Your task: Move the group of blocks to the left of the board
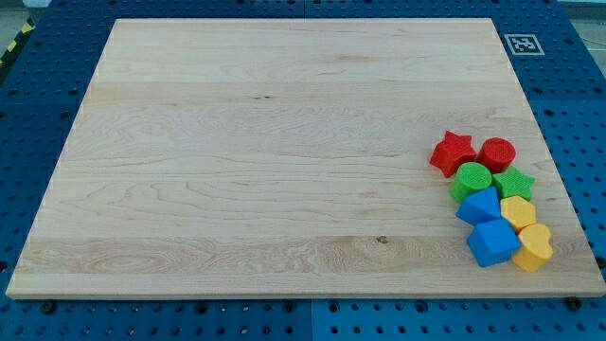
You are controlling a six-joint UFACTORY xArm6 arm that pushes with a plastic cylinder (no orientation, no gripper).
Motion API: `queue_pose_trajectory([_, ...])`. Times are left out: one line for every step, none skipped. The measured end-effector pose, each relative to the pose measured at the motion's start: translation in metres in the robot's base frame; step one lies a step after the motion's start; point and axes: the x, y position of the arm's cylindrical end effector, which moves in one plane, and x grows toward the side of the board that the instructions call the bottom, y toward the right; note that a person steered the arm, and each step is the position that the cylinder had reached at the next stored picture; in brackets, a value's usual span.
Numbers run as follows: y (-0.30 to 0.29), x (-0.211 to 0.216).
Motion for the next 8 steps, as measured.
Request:
queue_pose_trajectory([0.0, 0.0])
queue_pose_trajectory([-0.019, 0.0])
queue_pose_trajectory([-0.04, -0.002])
queue_pose_trajectory([-0.07, -0.002])
queue_pose_trajectory([-0.099, -0.003])
queue_pose_trajectory([-0.124, -0.012])
queue_pose_trajectory([-0.14, -0.016])
queue_pose_trajectory([-0.153, -0.016])
